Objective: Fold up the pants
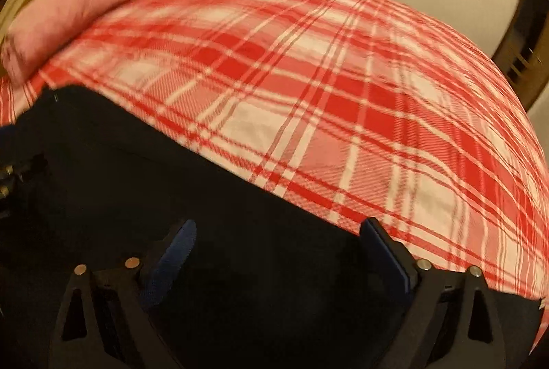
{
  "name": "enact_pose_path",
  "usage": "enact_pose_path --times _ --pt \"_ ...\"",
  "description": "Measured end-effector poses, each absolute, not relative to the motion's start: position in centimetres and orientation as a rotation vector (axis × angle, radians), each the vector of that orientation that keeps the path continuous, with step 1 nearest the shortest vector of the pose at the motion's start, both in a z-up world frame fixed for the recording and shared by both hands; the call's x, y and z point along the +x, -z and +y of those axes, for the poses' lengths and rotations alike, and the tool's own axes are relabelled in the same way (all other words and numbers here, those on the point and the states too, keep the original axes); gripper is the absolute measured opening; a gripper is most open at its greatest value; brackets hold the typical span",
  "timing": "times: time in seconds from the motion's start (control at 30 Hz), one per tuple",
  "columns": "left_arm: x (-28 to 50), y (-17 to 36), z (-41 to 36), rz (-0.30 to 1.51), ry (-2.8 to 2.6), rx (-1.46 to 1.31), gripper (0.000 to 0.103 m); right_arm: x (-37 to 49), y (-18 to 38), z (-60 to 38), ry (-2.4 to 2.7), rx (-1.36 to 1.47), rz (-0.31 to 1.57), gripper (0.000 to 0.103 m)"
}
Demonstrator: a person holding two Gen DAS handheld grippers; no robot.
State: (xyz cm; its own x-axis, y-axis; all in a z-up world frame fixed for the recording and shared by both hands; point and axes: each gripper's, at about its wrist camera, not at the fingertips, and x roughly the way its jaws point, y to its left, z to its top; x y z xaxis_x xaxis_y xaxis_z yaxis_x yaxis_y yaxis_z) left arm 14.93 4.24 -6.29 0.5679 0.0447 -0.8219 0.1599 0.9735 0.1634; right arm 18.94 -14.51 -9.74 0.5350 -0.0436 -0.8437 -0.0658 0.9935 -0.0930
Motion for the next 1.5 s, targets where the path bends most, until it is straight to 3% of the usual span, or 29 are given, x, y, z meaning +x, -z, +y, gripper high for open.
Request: enact_pose_path --times 0.07,0.17,0.23,0.33,0.57,0.77,0.8,0.87,0.9,0.93,0.97,1.27,1.3,1.33,1.4,1.5 --pt "15.3 7.0 4.2 0.983 0.065 0.229 0.103 18.7 10.0 -14.6 -0.035 -0.115 0.98 0.093" --pt "15.7 7.7 4.3 1.002 0.064 0.222 0.103 18.4 10.1 -14.7 -0.102 -0.082 0.964 0.068" --pt "15.7 7.8 4.5 1.01 0.073 0.2 0.103 18.2 9.8 -14.0 -0.136 -0.112 0.956 0.025" --pt "15.7 7.4 5.2 1.025 0.08 0.171 0.103 17.7 9.0 -12.6 -0.126 -0.185 0.956 0.0" --pt "14.6 4.6 11.3 1.001 0.086 0.02 0.103 10.1 4.2 -9.5 -0.216 -0.2 0.772 0.0" --pt "14.8 3.0 14.7 0.979 -0.003 -0.021 0.103 10.9 4.4 -10.8 -0.216 -0.099 0.807 0.002" --pt "14.5 2.8 14.7 0.974 0.008 -0.034 0.103 12.1 4.9 -11.8 -0.195 -0.065 0.834 0.007" --pt "14.0 2.6 14.3 0.964 0.028 -0.032 0.103 14.5 5.8 -13.6 -0.198 0.005 0.887 0.029" --pt "13.8 2.7 13.9 0.964 0.032 -0.018 0.103 15.2 6.1 -14.1 -0.215 0.032 0.899 0.054" --pt "13.8 2.8 13.7 0.966 0.035 -0.01 0.103 15.8 6.4 -14.6 -0.232 0.056 0.904 0.07" --pt "13.8 2.9 13.6 0.967 0.041 -0.006 0.103 16.6 6.6 -15.2 -0.242 0.071 0.898 0.072" --pt "14.7 4.3 12.7 0.997 0.063 0.003 0.103 20.4 10.4 -14.2 -0.341 -0.181 1.018 0.069" --pt "14.7 4.5 12.6 1.0 0.061 0.002 0.103 20.0 10.3 -14.1 -0.361 -0.196 1.014 0.055" --pt "14.8 4.6 12.6 1.003 0.06 0.0 0.103 19.7 10.1 -14.0 -0.383 -0.196 1.012 0.031" --pt "14.9 4.9 12.7 1.009 0.054 -0.001 0.103 19.0 9.6 -13.6 -0.363 -0.244 1.013 0.007" --pt "14.7 4.9 13.1 1.006 0.045 -0.002 0.103 16.9 9.0 -12.3 -0.336 -0.355 0.976 0.004"
